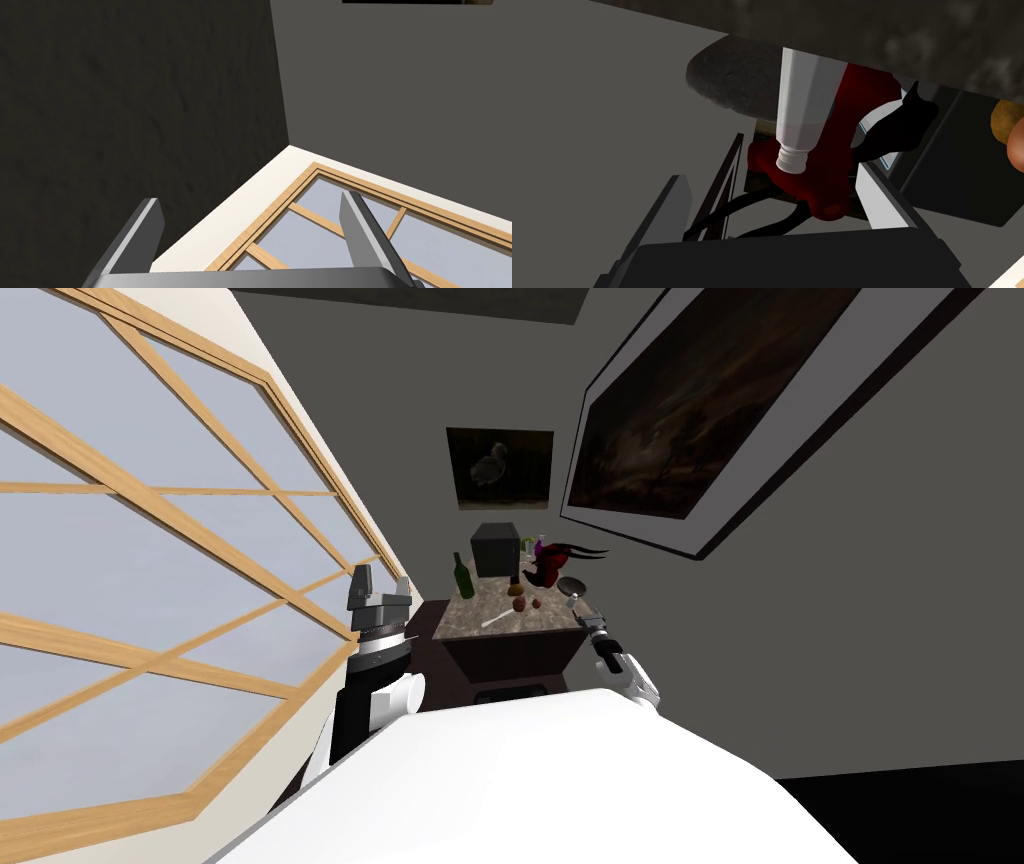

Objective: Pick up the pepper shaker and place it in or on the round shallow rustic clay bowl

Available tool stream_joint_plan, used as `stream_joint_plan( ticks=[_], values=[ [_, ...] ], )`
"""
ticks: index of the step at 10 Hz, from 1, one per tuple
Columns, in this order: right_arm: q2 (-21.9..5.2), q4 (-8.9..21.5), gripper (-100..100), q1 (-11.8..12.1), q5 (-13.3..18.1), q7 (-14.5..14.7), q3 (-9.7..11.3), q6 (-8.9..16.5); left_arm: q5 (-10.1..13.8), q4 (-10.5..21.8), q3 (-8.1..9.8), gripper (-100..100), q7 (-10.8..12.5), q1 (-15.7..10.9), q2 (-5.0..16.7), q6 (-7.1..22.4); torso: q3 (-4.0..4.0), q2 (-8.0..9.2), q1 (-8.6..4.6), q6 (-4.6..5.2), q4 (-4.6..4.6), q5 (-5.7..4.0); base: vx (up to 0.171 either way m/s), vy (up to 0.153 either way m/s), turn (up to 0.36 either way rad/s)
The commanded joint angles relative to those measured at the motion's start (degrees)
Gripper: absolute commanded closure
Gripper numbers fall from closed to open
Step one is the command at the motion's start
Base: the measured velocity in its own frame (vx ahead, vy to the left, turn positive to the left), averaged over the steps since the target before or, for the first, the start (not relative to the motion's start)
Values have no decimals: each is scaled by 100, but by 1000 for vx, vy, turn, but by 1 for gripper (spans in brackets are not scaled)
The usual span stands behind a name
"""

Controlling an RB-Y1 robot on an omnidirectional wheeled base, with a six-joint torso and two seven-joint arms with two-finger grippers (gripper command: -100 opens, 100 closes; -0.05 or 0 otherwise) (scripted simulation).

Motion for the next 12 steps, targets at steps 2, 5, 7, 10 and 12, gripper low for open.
stream_joint_plan(
  ticks=[2, 5, 7, 10, 12],
  values=[
    [270, 75, -100, -99, 61, 136, -60, -217, 0, 0, 0, 0, 0, 0, 0, 0, 0, 0, 0, 0, 0, 0, 36, -56, -4],
    [621, 179, -100, -226, 118, 262, -119, -422, 0, 0, 0, 0, 0, 0, 0, 0, 2, 4, -5, 0, 1, -1, 31, -68, -1],
    [862, 233, -100, -295, 146, 319, -150, -523, 0, 0, 0, 0, 0, 0, 0, 0, 0, 0, -4, 1, 0, -1, 41, -67, -2],
    [1192, 283, -100, -368, 169, 368, -188, -615, 0, 0, 0, 0, 0, 0, 0, 0, 0, 0, 2, 1, 0, 1, 40, -53, -4],
    [1235, 279, -100, -370, 170, 361, -187, -615, 0, 0, 0, 0, 0, 0, 0, 0, -1, -2, 3, 0, -1, 1, 34, -37, 5]
  ],
)
